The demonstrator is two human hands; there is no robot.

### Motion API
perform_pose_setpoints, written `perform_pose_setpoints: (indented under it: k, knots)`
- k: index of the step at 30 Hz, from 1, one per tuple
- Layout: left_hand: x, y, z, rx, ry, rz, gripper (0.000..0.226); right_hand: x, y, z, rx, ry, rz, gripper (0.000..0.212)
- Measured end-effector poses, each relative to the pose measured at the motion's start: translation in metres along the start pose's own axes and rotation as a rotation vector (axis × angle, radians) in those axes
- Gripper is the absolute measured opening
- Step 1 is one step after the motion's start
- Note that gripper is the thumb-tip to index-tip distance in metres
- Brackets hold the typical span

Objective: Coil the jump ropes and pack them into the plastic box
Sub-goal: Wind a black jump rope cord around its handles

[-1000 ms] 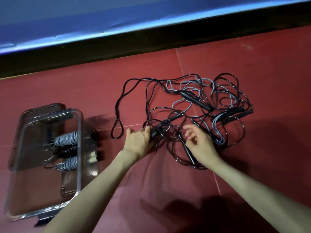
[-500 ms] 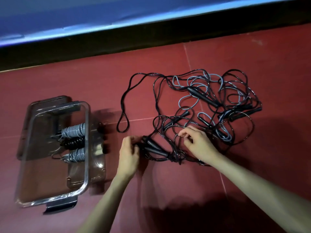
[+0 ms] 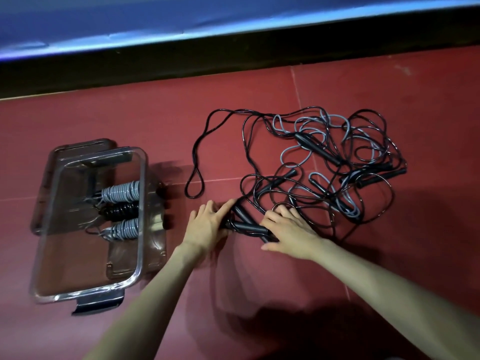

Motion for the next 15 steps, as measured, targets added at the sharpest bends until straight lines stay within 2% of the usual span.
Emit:
perform_pose_setpoints:
  k: [4,6,8,12,15]
  knots:
    - [-0.012,-0.006,-0.006,0.062,-0.001,0.066,0.084,0.007,-0.001,-0.001,0.088,0.017,-0.002,0.031]
    - [-0.013,-0.009,-0.01,0.137,0.044,0.076,0.081,0.008,-0.001,-0.002,0.067,0.015,-0.004,0.026]
    - [-0.011,-0.008,-0.012,0.108,0.066,0.04,0.071,0.008,0.0,-0.006,-0.017,-0.019,0.016,0.017]
    - [-0.004,-0.004,-0.022,-0.146,-0.104,-0.067,0.054,0.01,0.003,-0.014,-0.18,-0.065,0.089,0.015]
    - [0.0,-0.002,-0.029,-0.119,-0.207,0.019,0.045,0.012,0.003,-0.014,-0.029,0.014,0.068,0.02]
Point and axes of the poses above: each hand's wrist, its own x-axis away from the middle knuckle, its own y-axis out of the back of the hand, z = x × y, the point moved 4 cm from there along -x, towards the middle knuckle, and after that the axes turned 14 degrees about -z, right-handed, at the moved point
